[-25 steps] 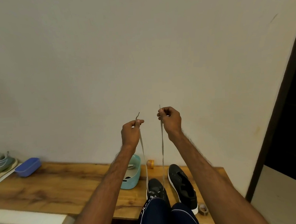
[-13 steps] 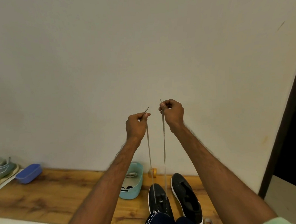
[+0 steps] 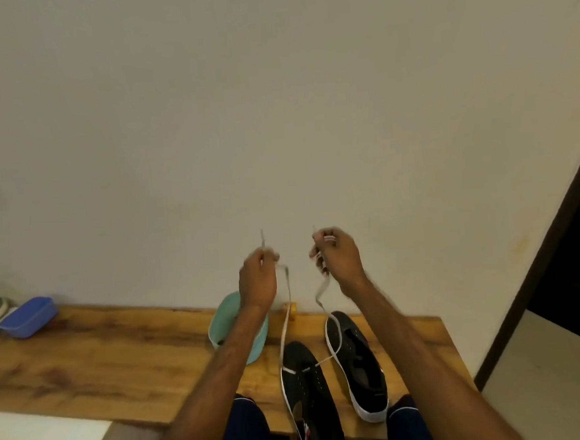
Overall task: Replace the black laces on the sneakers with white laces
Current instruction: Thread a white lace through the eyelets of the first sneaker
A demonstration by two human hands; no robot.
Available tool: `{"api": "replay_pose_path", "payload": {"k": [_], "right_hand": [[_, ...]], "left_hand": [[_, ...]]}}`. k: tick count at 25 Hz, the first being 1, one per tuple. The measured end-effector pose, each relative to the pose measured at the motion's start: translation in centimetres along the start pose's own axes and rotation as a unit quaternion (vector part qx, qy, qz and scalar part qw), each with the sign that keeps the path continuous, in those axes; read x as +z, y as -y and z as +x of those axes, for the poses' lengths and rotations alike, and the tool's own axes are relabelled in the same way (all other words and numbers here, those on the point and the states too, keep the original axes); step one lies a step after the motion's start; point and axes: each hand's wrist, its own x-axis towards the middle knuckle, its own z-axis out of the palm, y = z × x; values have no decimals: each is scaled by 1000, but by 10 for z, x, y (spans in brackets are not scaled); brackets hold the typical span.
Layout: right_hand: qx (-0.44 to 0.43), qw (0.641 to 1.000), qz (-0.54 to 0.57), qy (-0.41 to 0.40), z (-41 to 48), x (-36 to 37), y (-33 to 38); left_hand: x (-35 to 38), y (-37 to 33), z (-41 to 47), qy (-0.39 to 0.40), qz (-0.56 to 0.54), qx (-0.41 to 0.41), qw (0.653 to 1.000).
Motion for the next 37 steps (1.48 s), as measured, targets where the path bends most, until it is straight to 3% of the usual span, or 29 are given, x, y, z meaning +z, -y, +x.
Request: {"api": "replay_pose_path", "payload": {"k": [3,7,13,18,28,32,37], "right_hand": [[46,987,-152,31,-52,-9,-106],[128,936,-308,114,-94,-12,-210],[108,880,-445,127,-89,3,-250],[130,858,-485,108,-89,15,-257],[237,895,-369,79,-91,7,-254],[201,934,-295,-17,-100,1,-236],[81,991,-98,-50,-88,5,-138]], "left_hand": [[20,82,-56,51,44,-127,990],[47,167,-112,156,222,-222,937],[74,194,-116,150,203,-262,931],[75,200,-115,143,173,-247,942],[67,192,-120,154,154,-249,944],[55,174,-118,72,179,-219,956],[20,91,-84,9,-12,-57,998]]}}
